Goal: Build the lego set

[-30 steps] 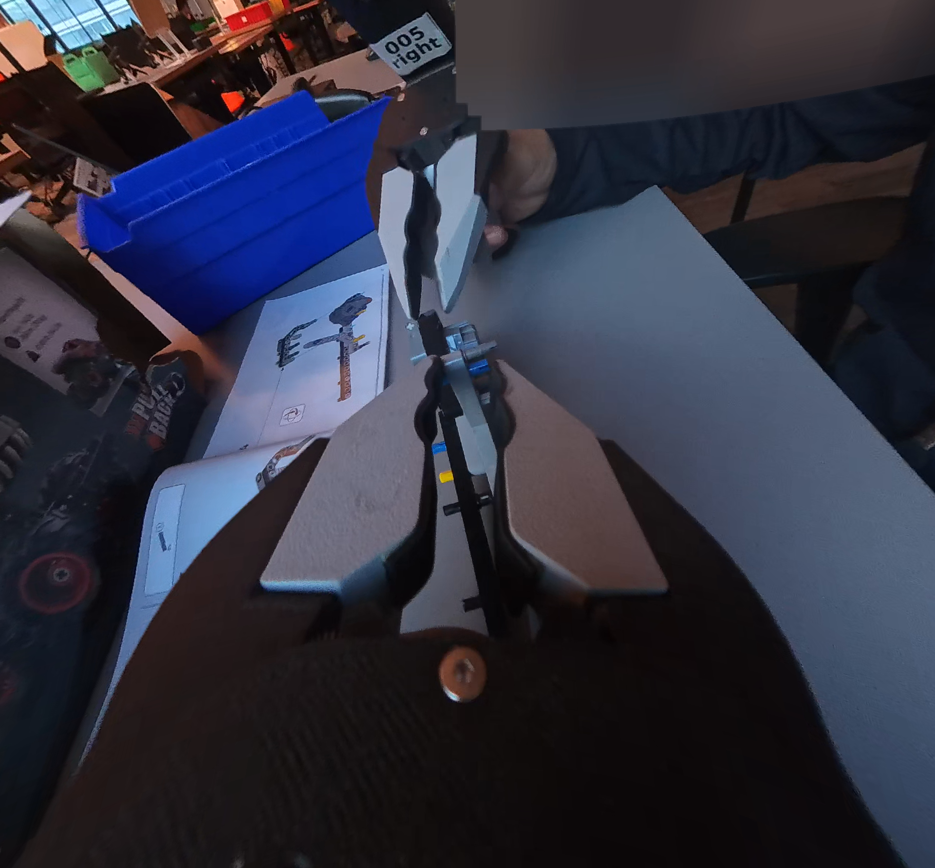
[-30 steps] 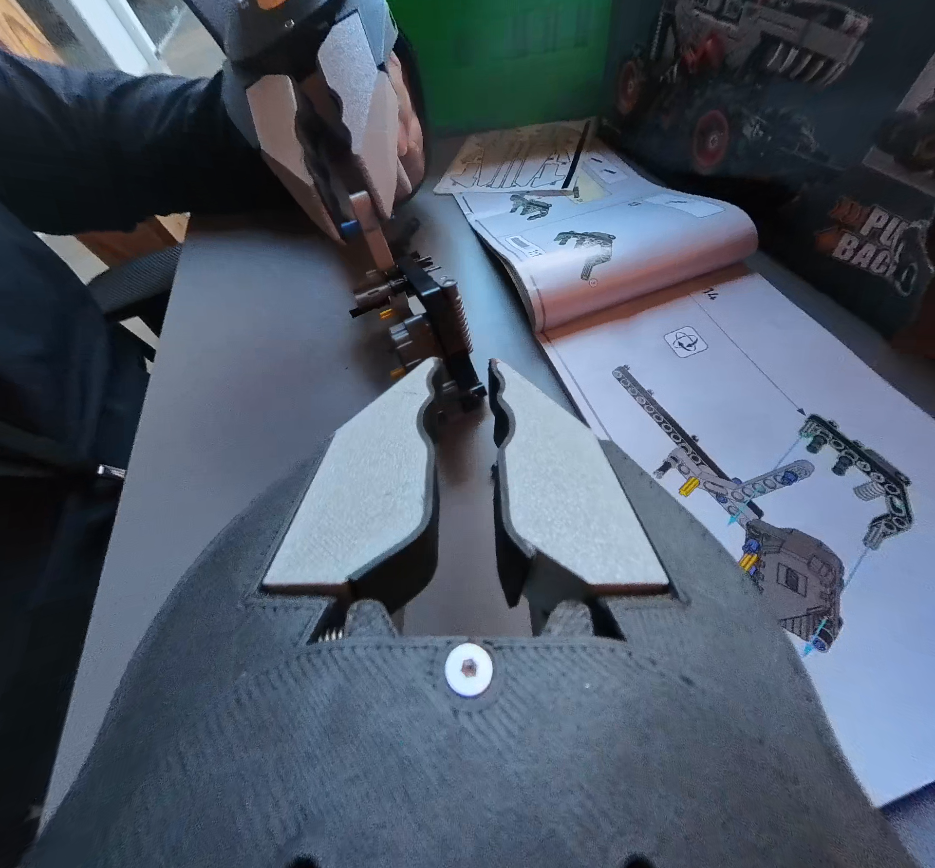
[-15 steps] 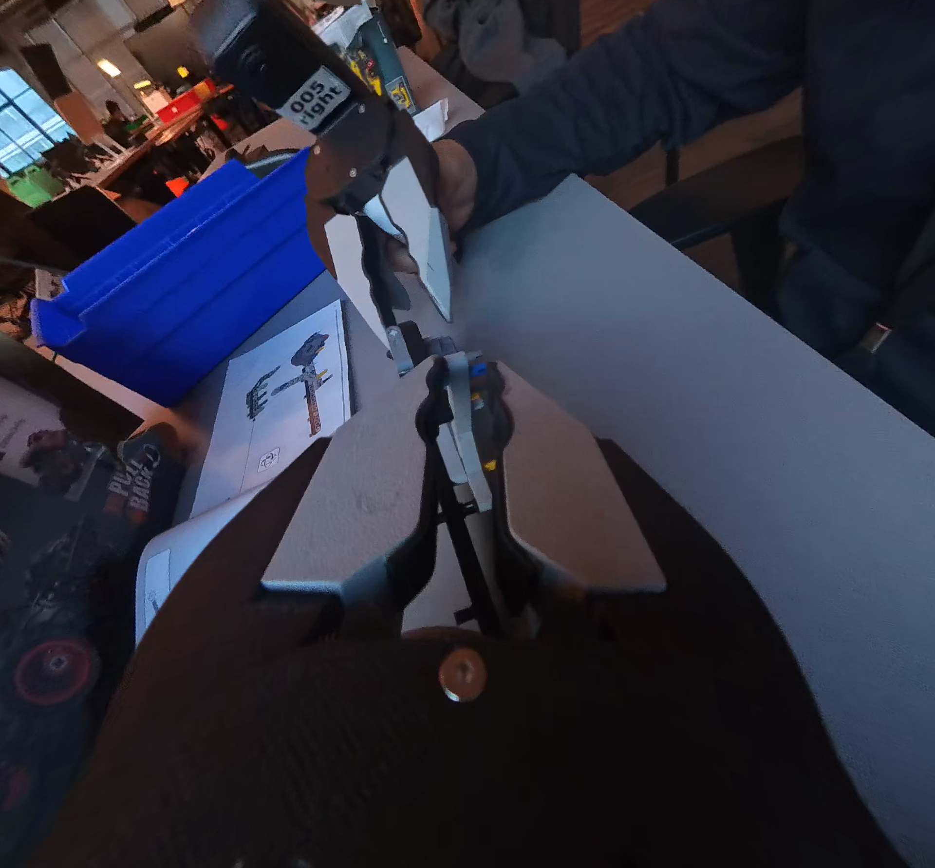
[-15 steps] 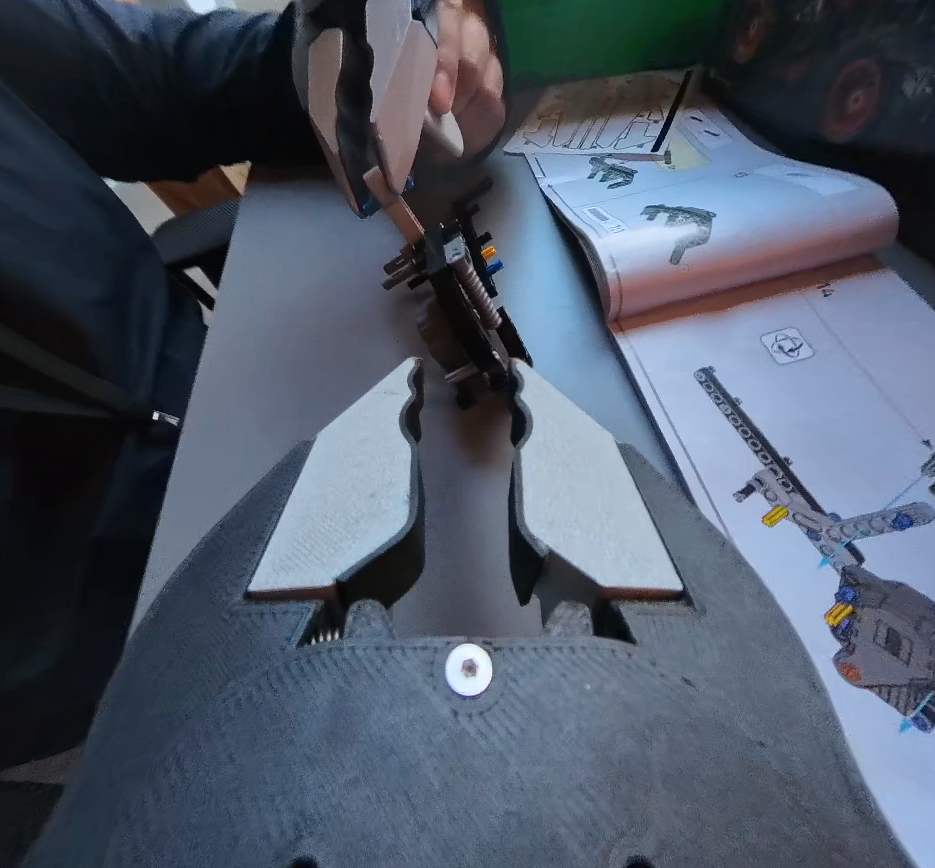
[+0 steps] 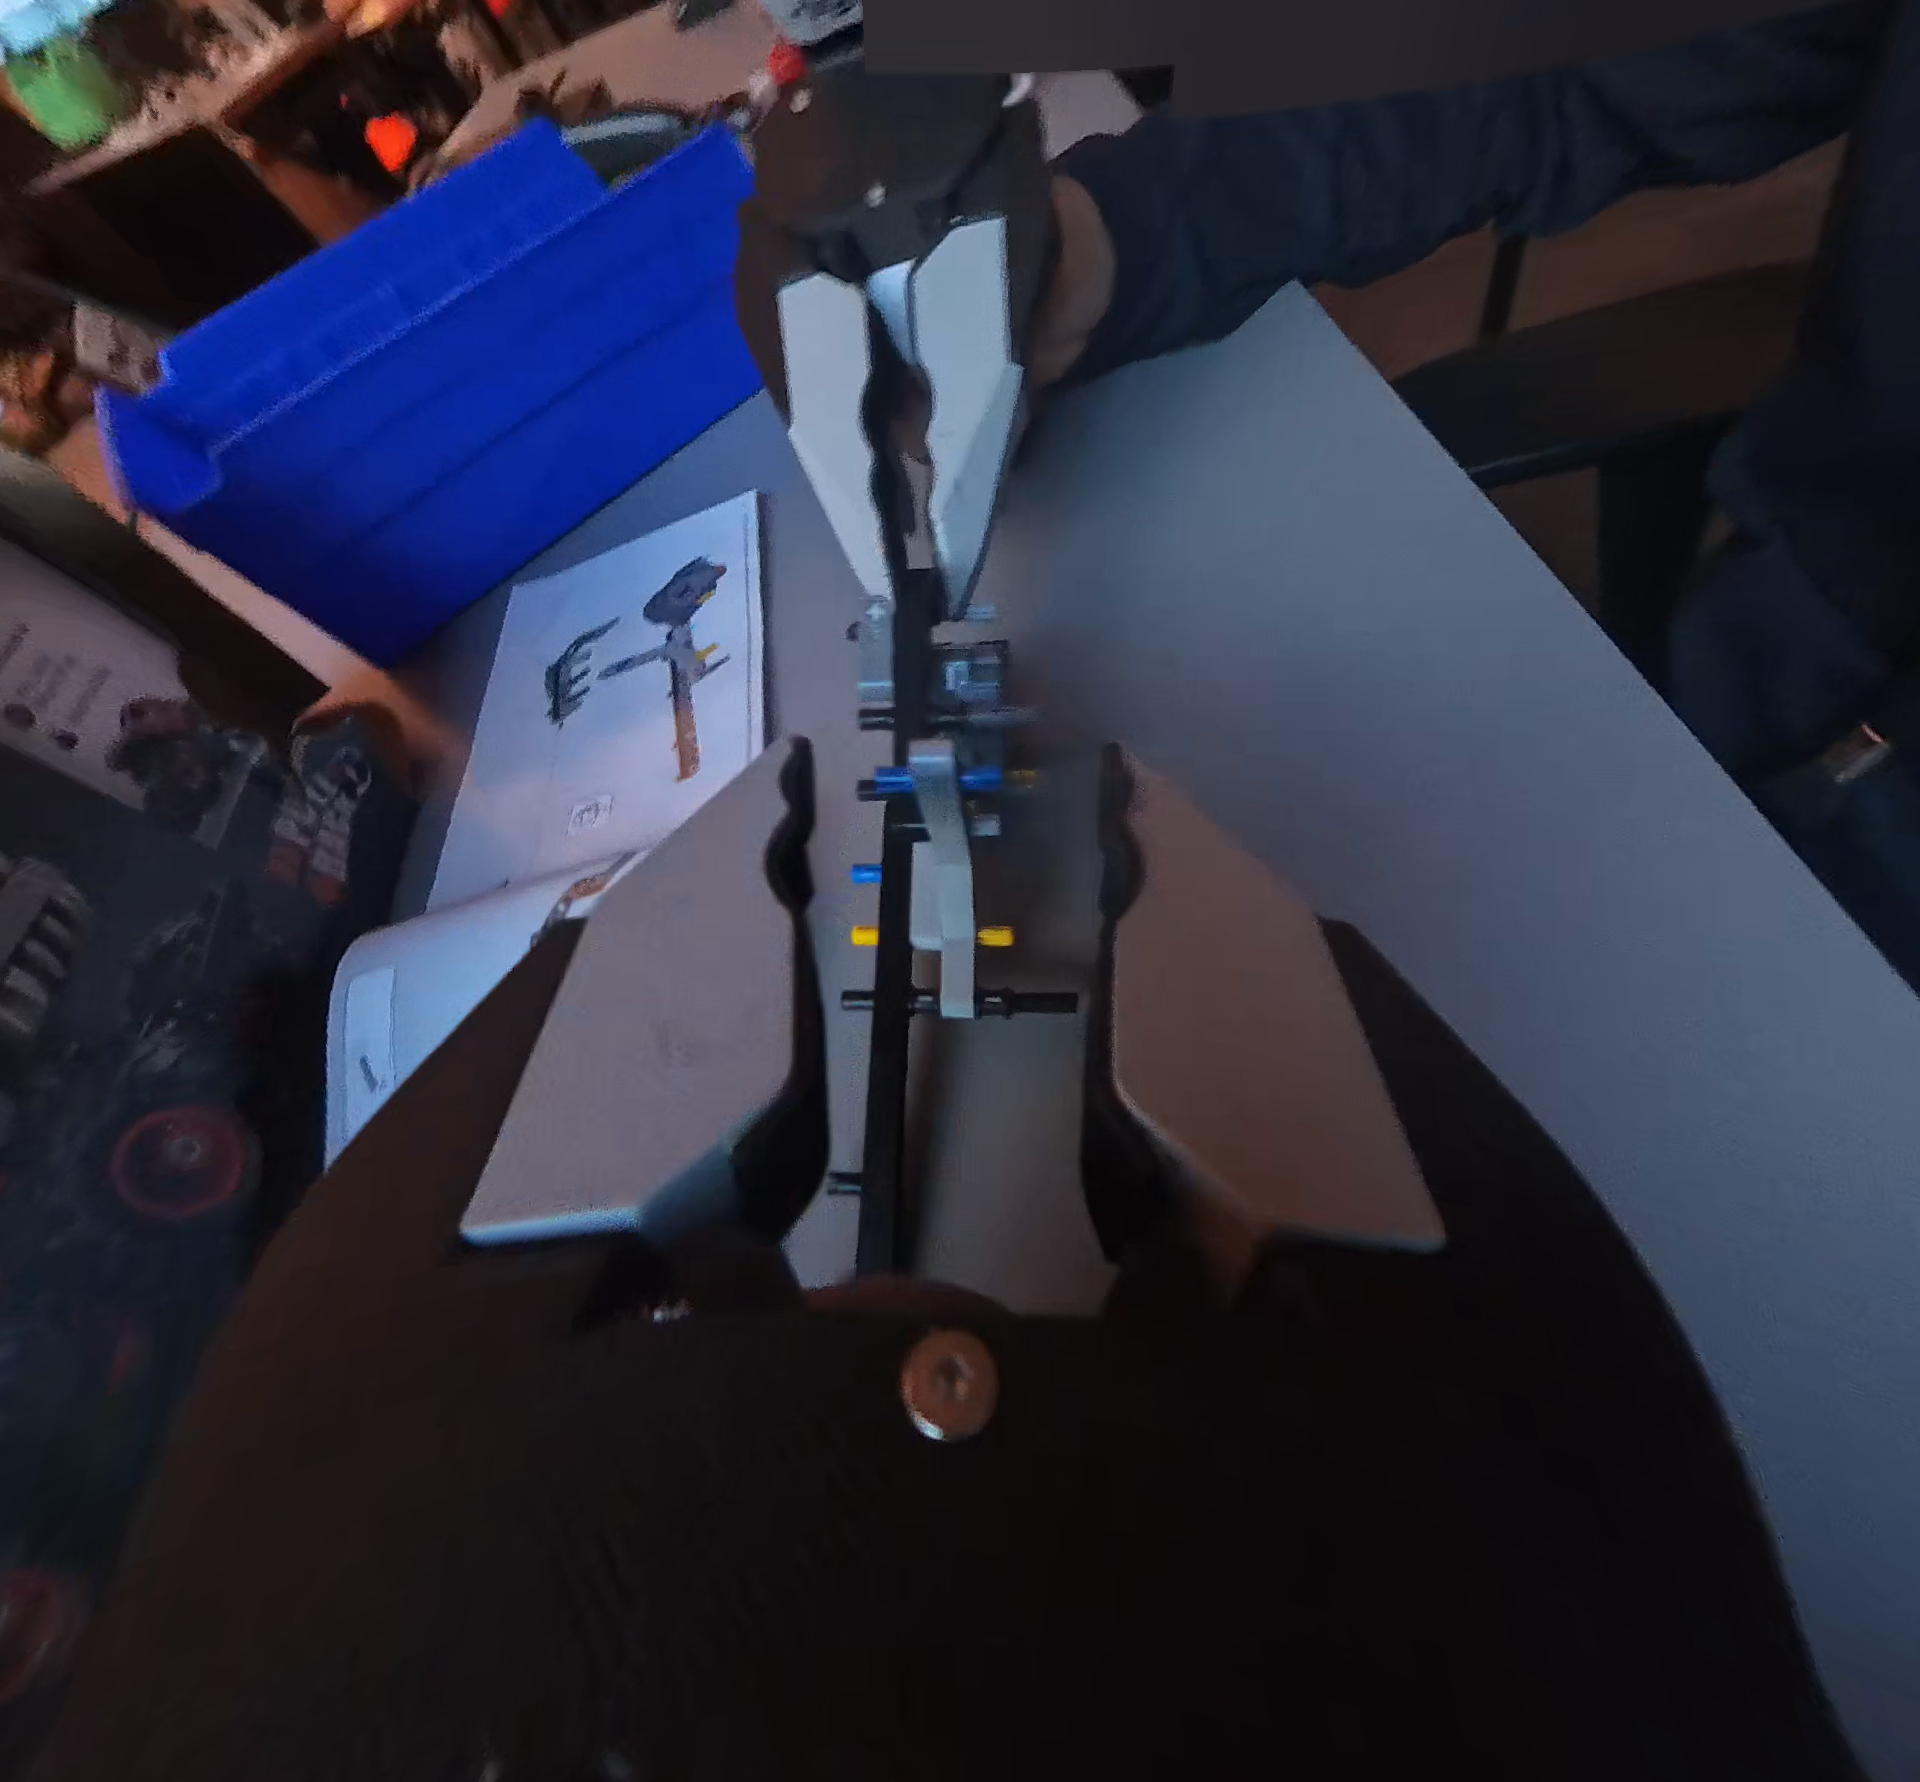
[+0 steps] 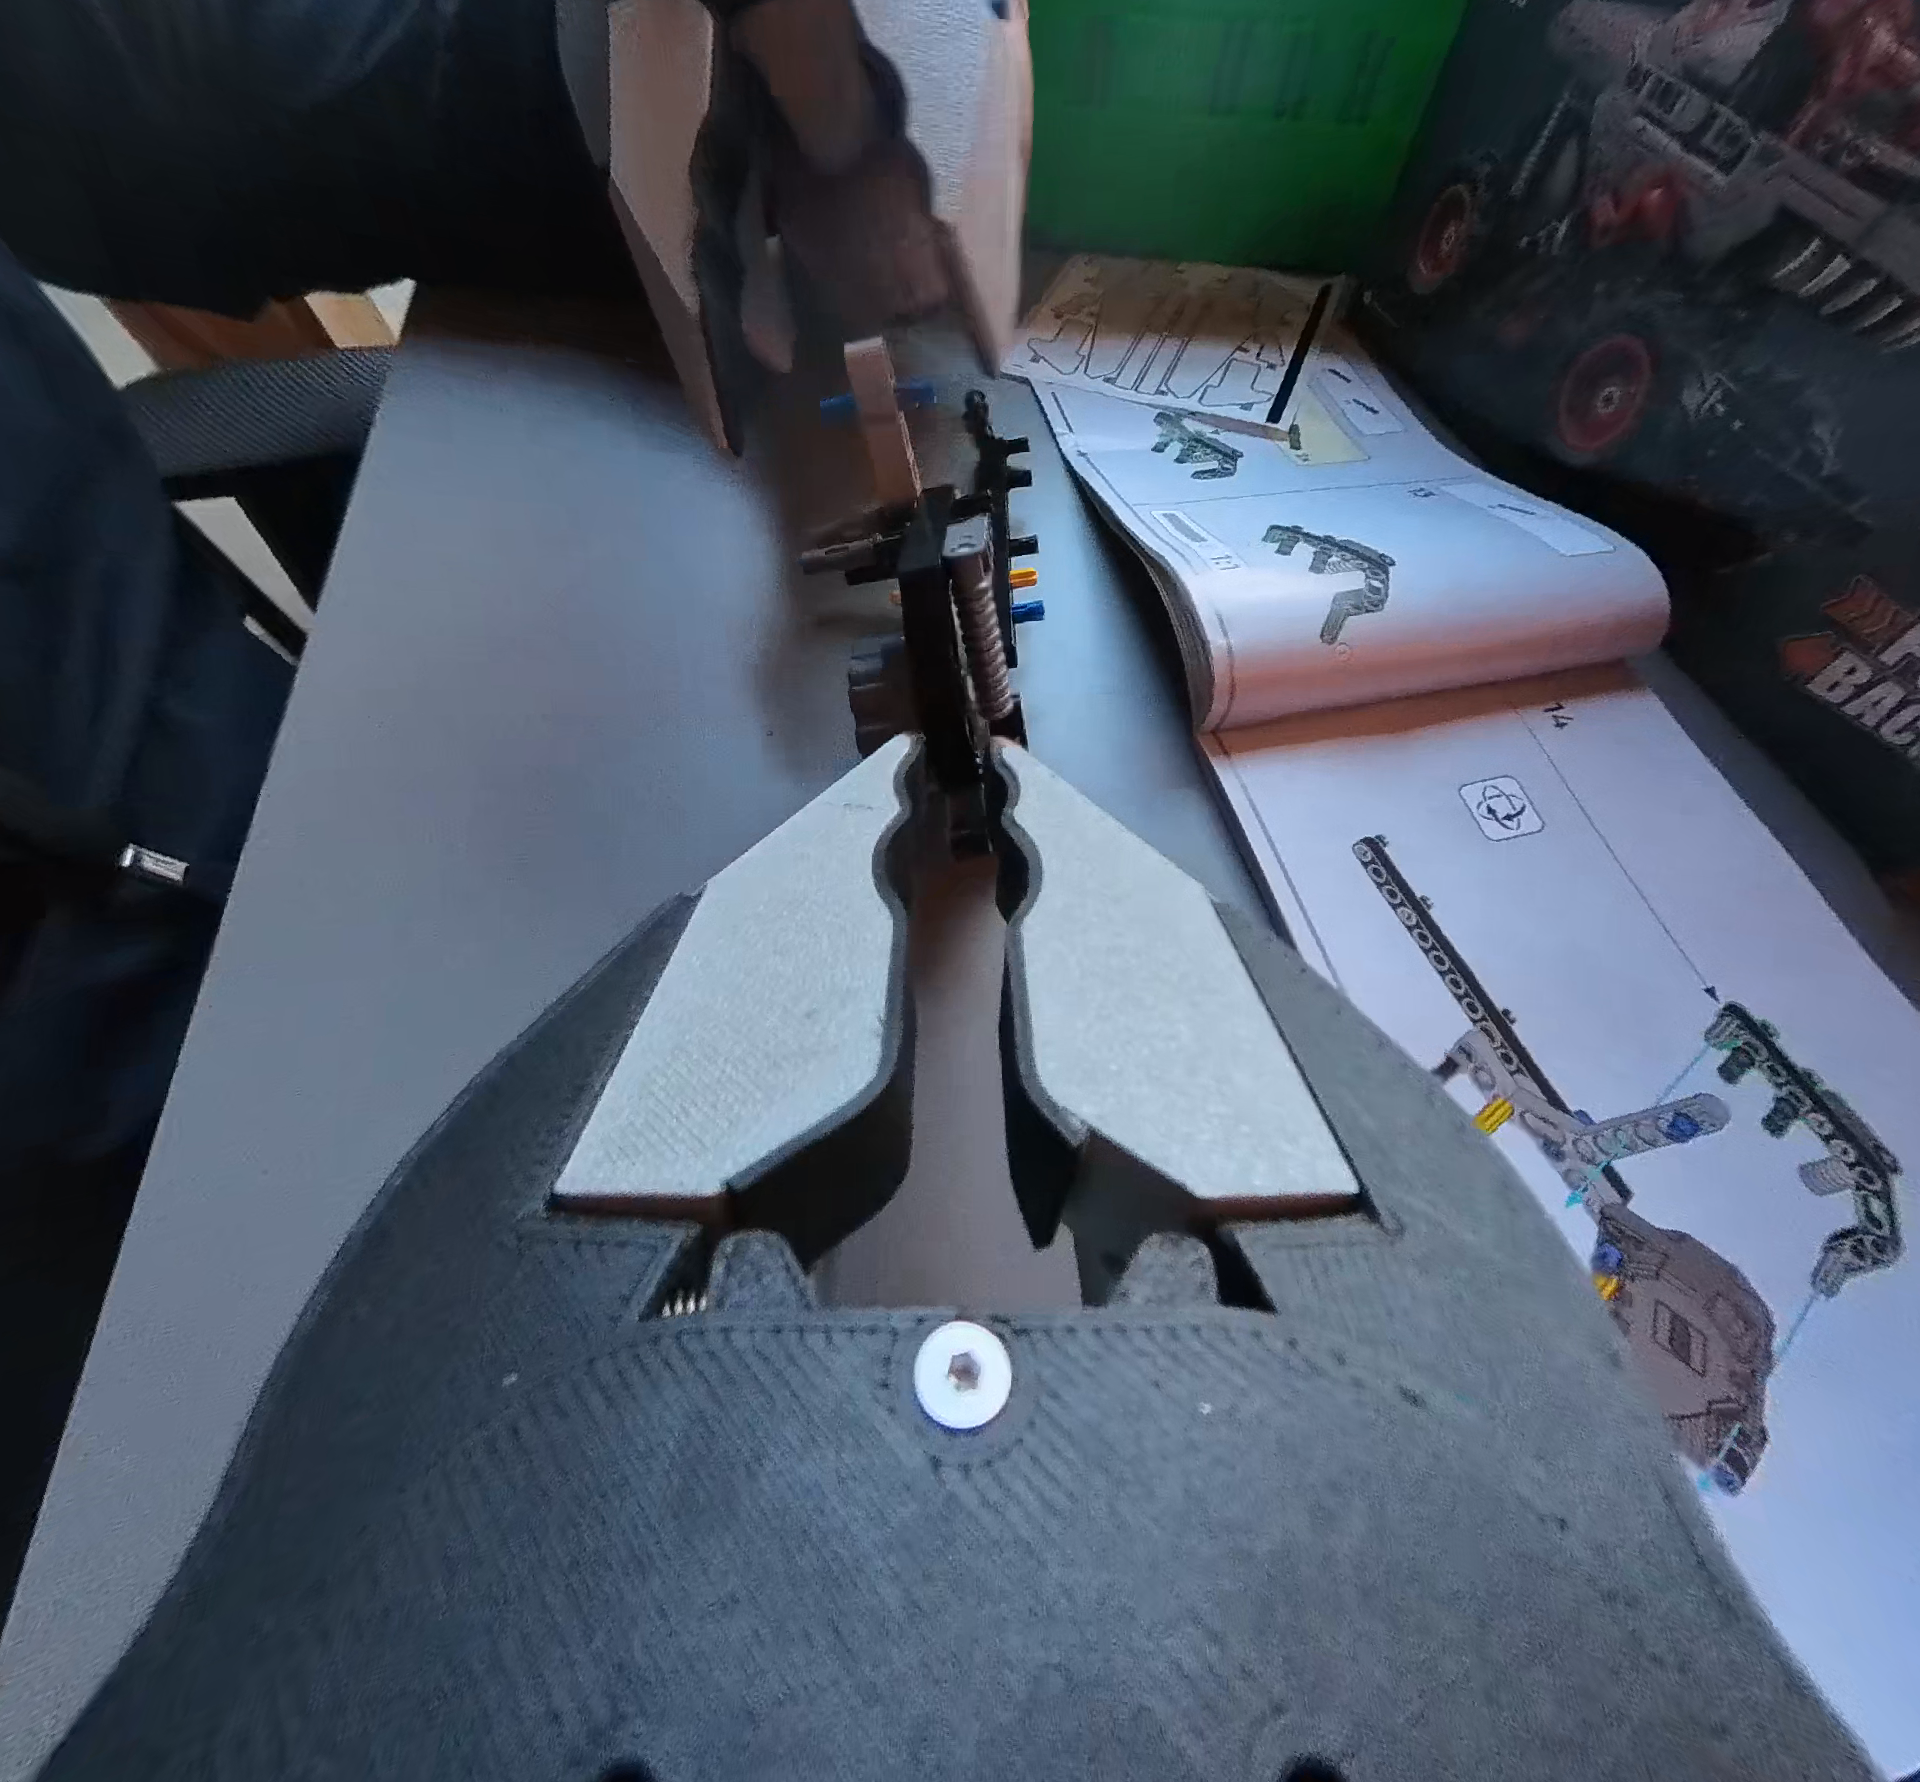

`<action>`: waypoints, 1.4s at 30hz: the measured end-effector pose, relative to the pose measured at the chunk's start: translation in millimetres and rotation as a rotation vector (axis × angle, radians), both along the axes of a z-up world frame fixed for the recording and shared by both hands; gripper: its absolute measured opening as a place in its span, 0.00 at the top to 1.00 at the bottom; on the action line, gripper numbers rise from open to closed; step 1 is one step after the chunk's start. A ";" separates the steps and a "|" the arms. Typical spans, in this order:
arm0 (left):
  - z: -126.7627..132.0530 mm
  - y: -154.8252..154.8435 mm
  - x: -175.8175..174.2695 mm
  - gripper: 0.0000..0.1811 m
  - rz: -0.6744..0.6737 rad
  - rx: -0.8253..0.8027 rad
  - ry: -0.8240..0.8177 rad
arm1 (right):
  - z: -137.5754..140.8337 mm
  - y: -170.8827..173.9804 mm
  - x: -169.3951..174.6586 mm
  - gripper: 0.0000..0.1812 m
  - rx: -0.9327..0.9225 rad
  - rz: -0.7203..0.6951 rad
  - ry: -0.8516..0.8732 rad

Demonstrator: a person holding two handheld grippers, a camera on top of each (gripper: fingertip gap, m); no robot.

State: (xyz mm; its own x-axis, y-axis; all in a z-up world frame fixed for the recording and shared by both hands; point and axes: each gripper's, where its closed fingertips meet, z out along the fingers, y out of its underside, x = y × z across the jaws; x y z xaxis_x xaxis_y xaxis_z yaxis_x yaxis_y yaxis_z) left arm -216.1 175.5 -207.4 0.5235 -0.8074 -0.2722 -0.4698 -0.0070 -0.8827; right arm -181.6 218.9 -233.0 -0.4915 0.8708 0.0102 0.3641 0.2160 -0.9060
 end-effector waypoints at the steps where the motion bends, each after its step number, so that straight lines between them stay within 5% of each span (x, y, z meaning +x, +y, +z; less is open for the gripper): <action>1: -0.3 4.4 -0.3 0.68 0.045 -0.026 0.013 | 2.4 -0.5 -0.1 0.96 0.009 -0.001 0.018; 6: -24.7 9.8 11.5 0.53 0.104 -0.112 0.174 | 9.8 -3.3 0.7 0.97 0.066 0.008 0.085; 18: -43.5 19.6 32.4 0.74 0.042 -0.142 0.146 | 12.8 -13.6 2.7 0.97 0.147 0.046 0.142; 28: -43.8 13.9 35.5 0.75 -0.032 -0.146 0.099 | -2.7 -8.4 -3.2 0.97 0.434 -0.002 0.185; 42: -40.5 9.0 33.9 0.75 -0.043 -0.188 0.046 | 0.0 -6.8 -8.9 0.97 0.430 -0.044 0.200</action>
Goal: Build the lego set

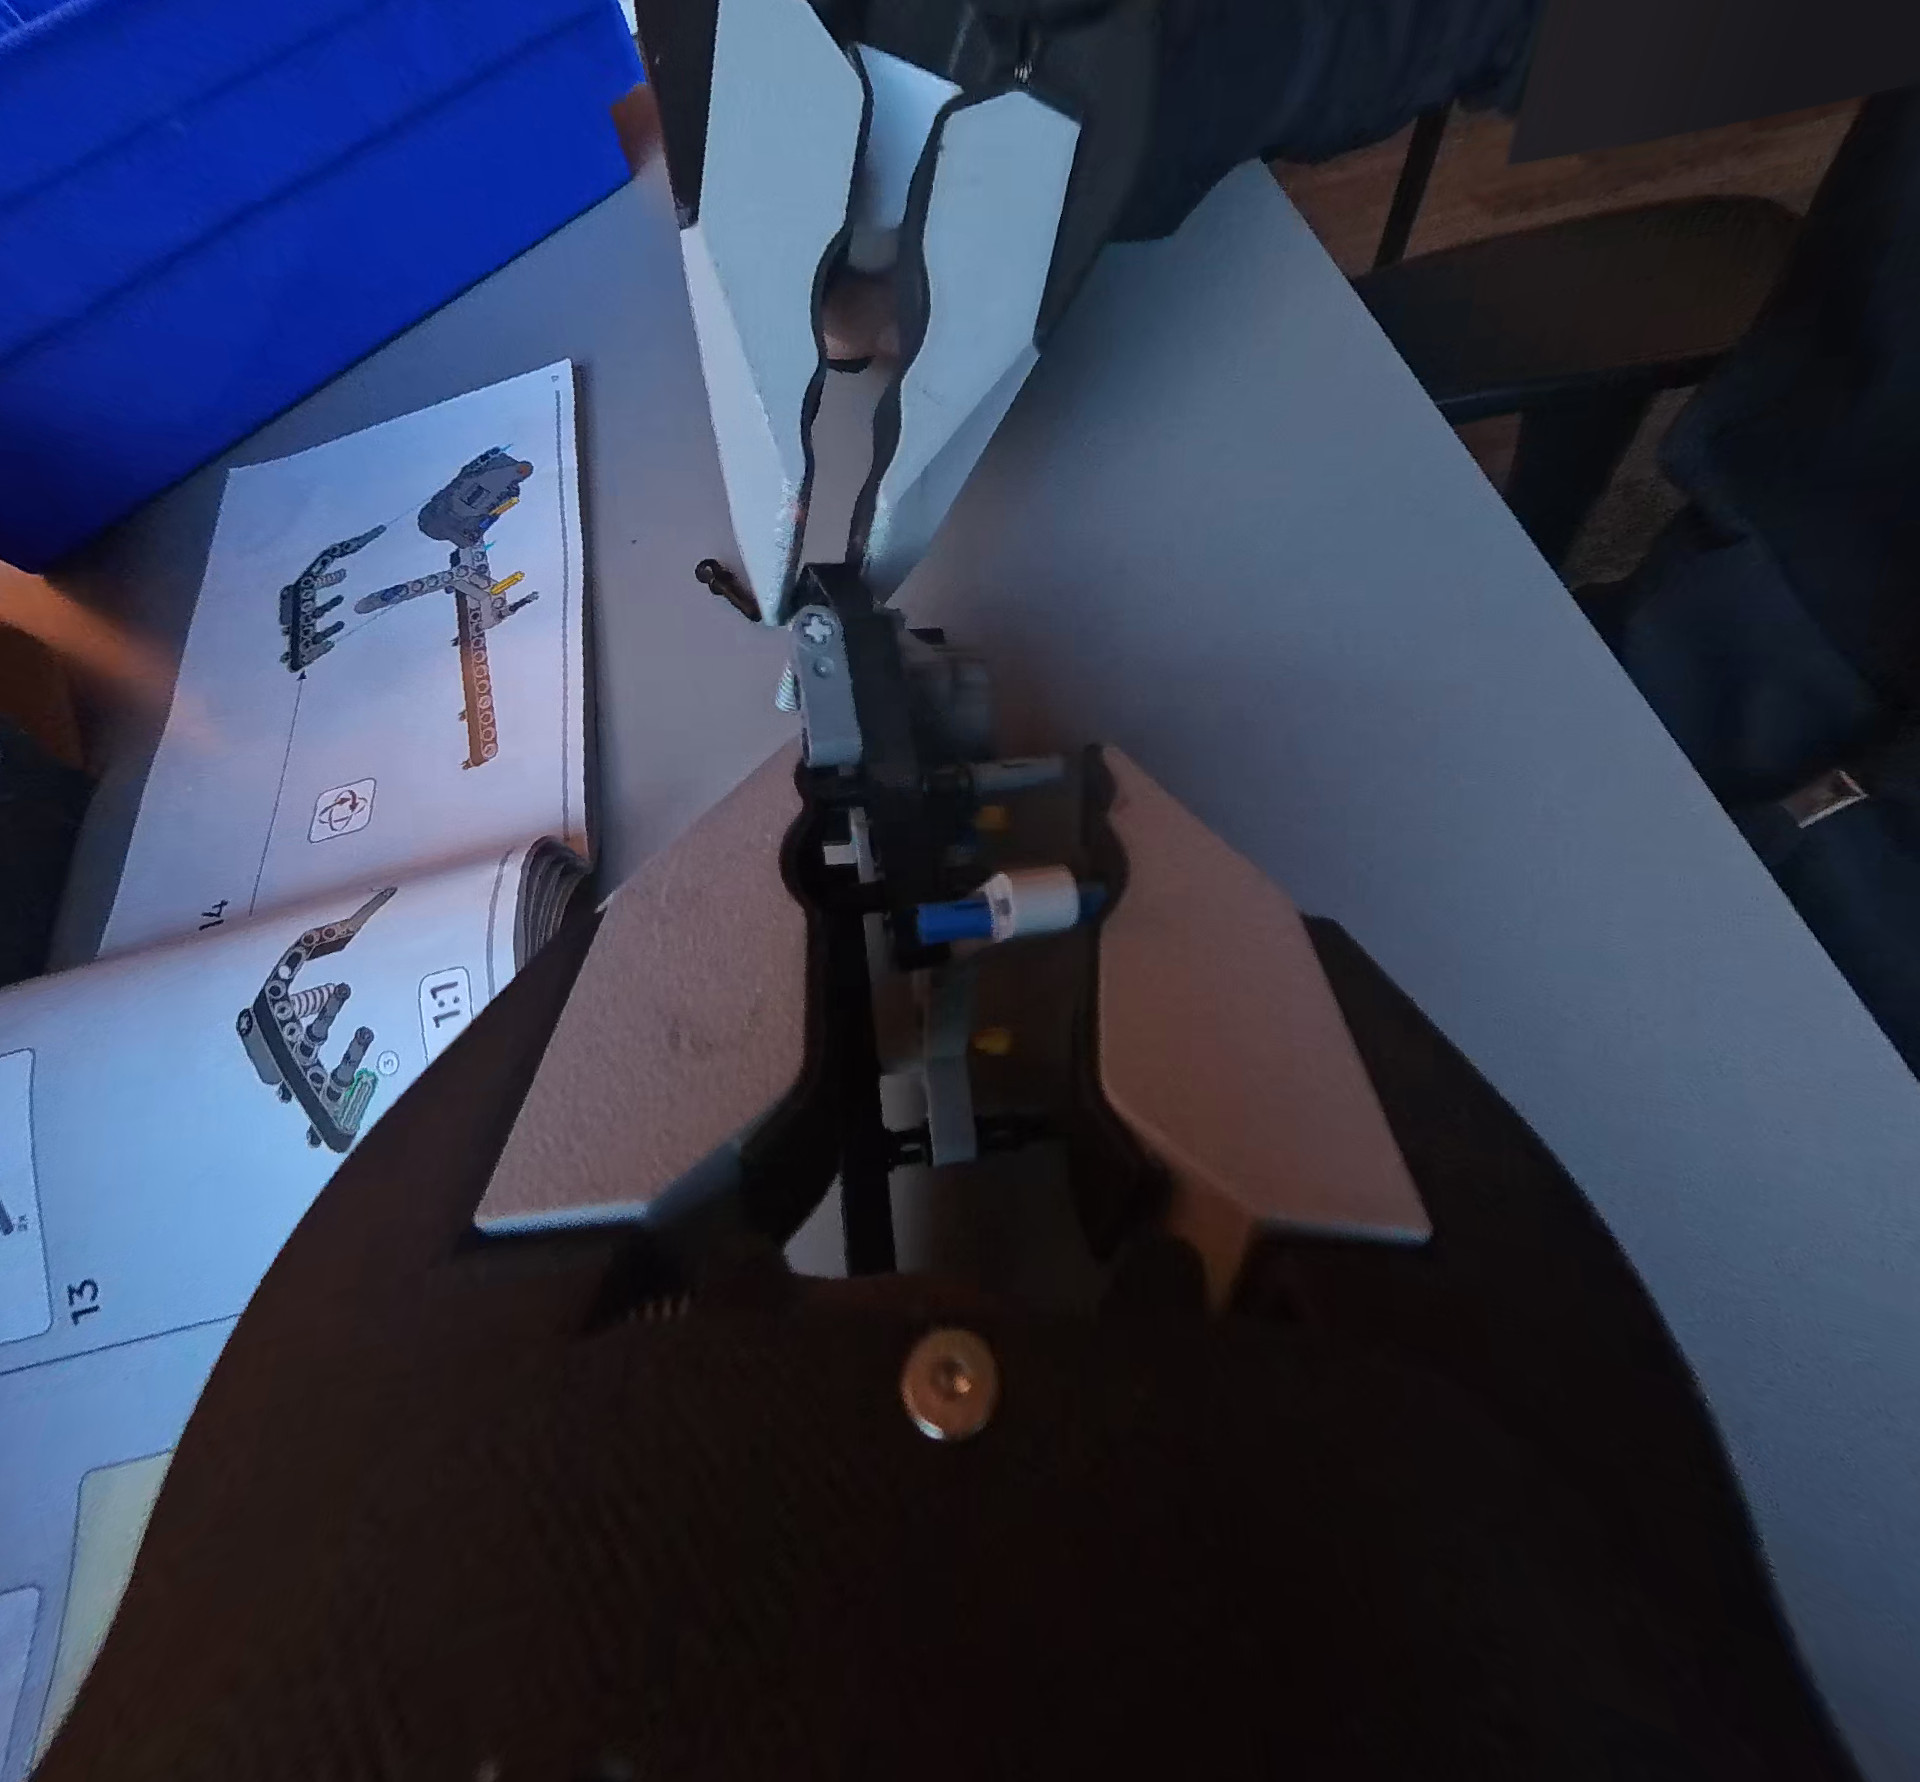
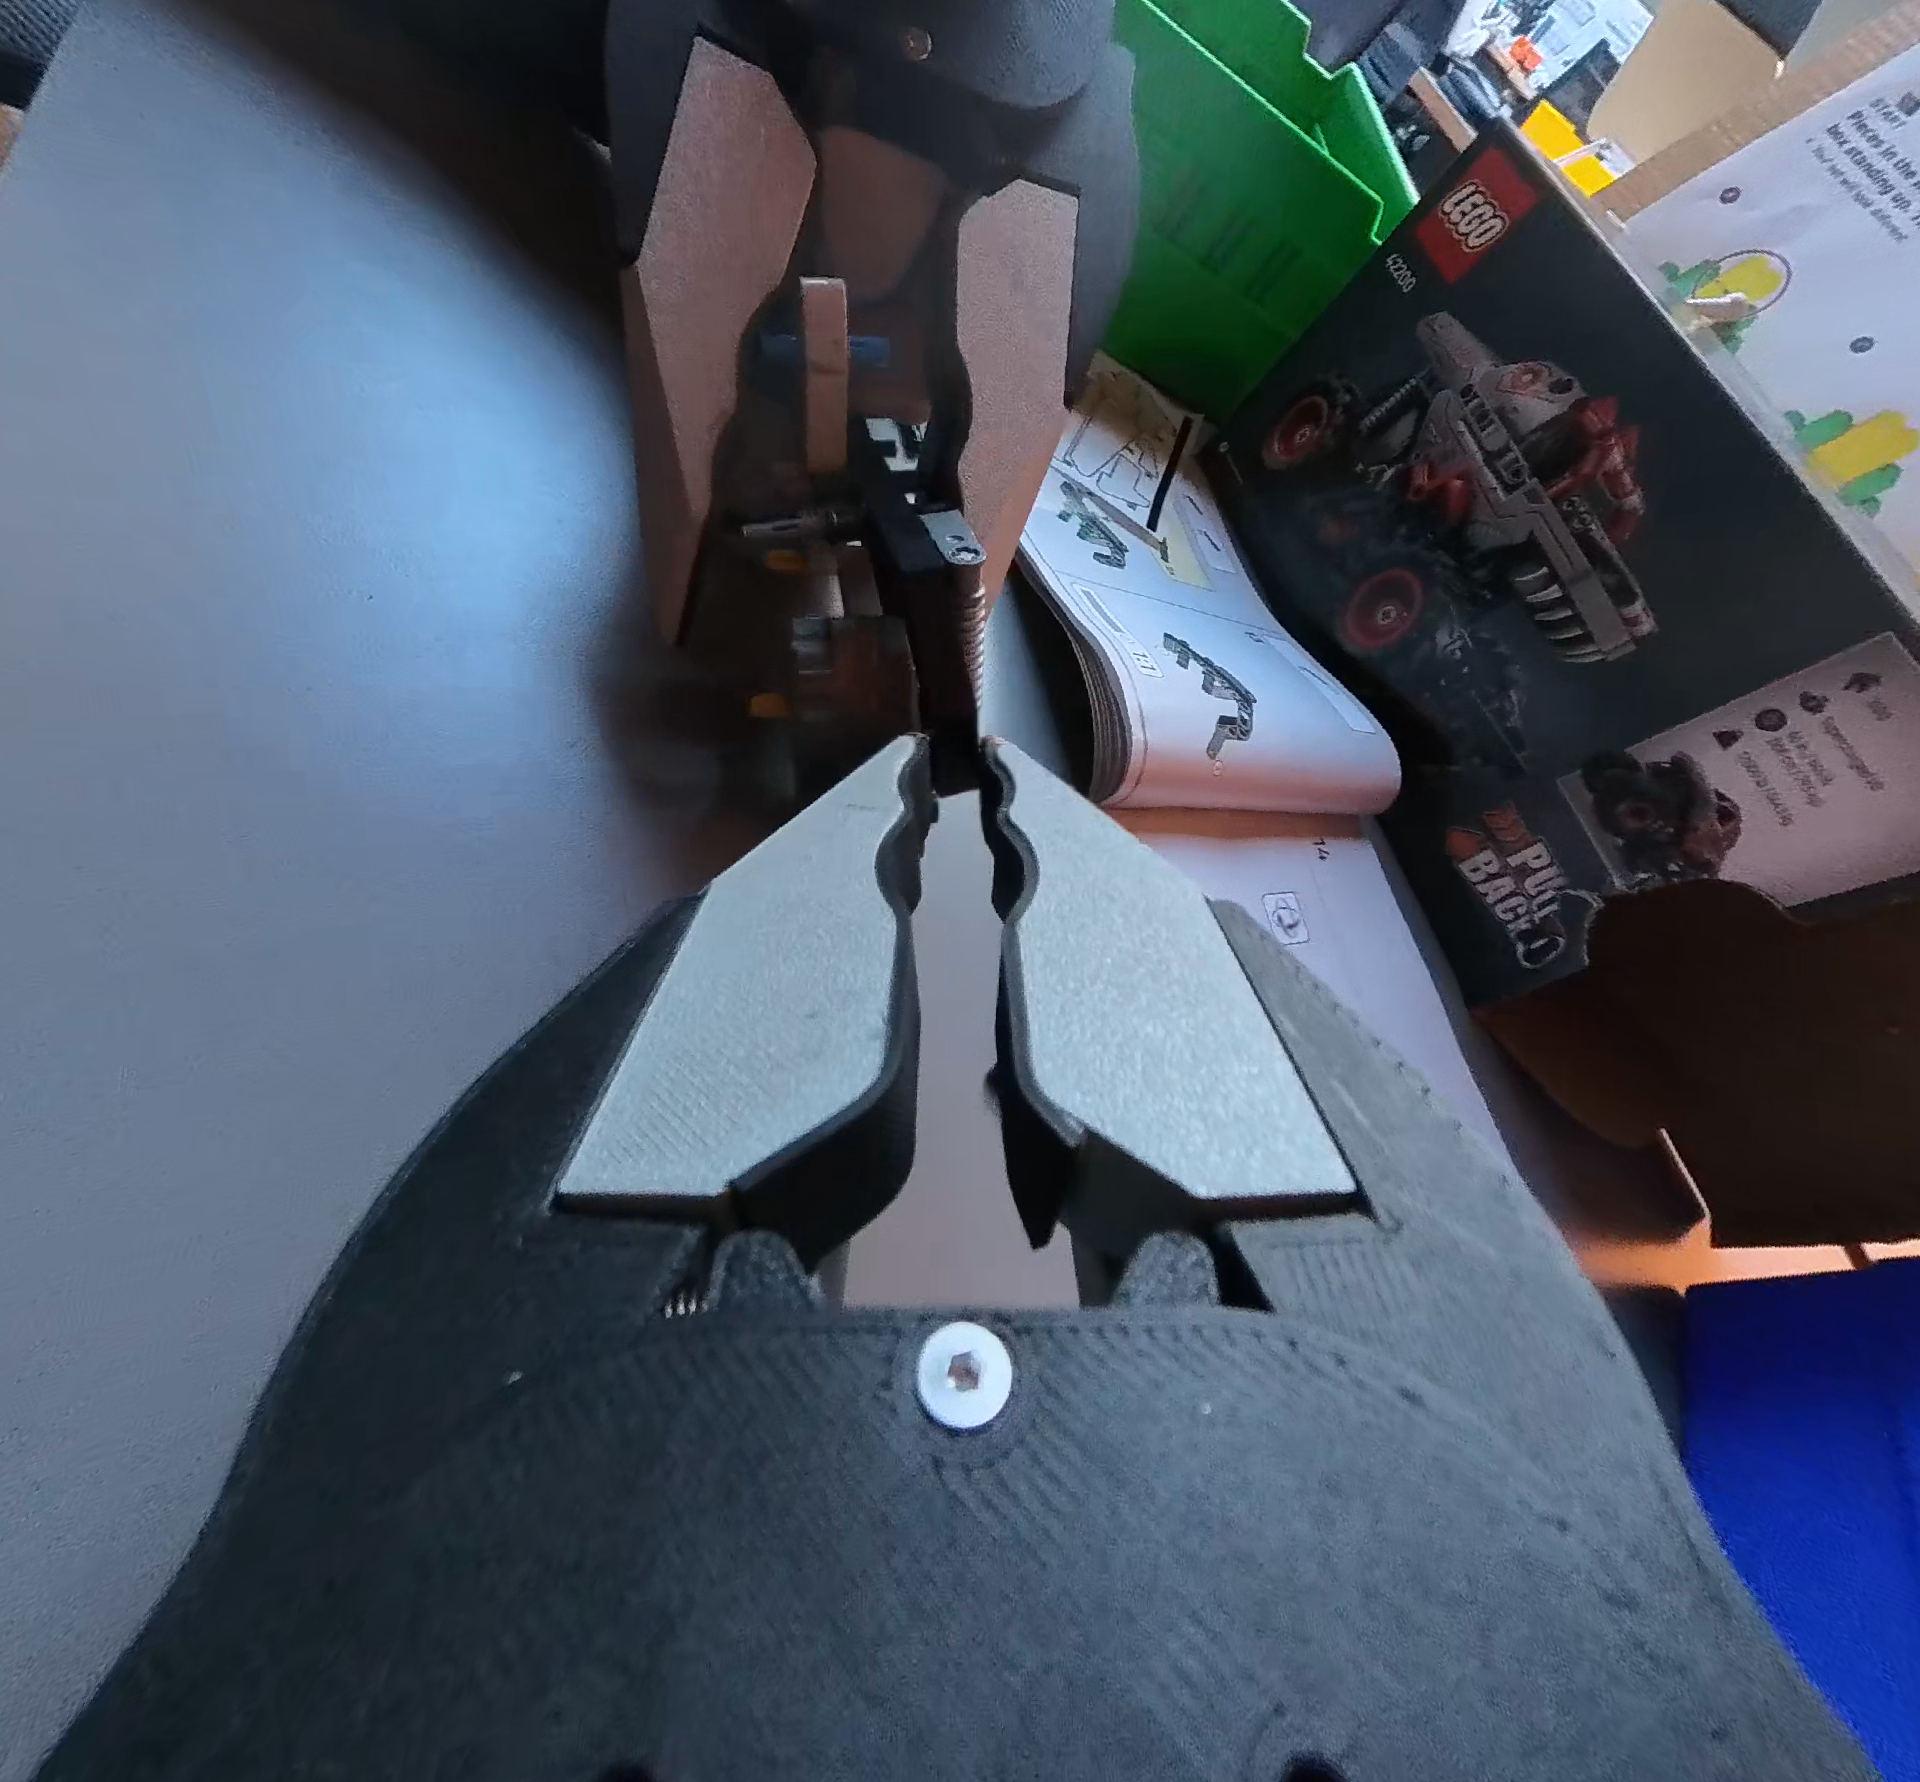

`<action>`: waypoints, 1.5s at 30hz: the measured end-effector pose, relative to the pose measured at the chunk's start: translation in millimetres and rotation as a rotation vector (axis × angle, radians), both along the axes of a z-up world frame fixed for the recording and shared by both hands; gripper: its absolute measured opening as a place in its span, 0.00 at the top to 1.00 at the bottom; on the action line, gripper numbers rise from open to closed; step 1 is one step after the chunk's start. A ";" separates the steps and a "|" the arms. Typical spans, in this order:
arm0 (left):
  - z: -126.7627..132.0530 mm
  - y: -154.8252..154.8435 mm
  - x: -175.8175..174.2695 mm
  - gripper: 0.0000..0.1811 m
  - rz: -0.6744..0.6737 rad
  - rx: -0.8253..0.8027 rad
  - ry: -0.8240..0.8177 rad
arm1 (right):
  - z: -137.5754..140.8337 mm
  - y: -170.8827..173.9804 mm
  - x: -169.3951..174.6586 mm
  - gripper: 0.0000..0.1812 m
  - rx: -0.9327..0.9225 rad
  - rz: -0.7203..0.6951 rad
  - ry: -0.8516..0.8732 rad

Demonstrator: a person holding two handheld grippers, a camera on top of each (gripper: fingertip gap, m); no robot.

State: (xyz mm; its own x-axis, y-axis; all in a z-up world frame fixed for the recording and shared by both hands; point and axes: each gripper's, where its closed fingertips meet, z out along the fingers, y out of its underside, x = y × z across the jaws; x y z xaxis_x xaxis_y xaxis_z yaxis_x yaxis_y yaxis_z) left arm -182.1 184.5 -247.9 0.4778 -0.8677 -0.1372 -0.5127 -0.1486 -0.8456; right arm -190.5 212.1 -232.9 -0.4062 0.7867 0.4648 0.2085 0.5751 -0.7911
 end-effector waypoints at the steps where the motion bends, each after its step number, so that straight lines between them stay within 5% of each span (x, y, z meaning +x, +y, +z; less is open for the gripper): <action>1: -0.2 0.0 -0.2 0.75 0.003 0.002 0.003 | -0.4 0.6 -0.7 0.97 0.006 -0.006 0.002; 20: 5.7 -7.1 -2.8 0.74 -0.013 -0.196 -0.159 | -0.1 -1.3 -7.0 0.96 0.028 -0.016 0.026; 32: -0.2 -5.4 -26.2 0.69 0.107 -0.072 0.032 | 2.1 1.7 1.4 0.97 -0.153 0.027 -0.025; 39: 11.6 -3.1 -39.3 0.84 0.147 -0.026 0.023 | 6.8 7.6 3.7 0.91 -0.308 0.042 -0.070; 45: 11.6 -4.6 -37.1 0.84 0.135 -0.008 0.033 | 8.1 1.4 0.6 0.82 -0.340 0.055 -0.080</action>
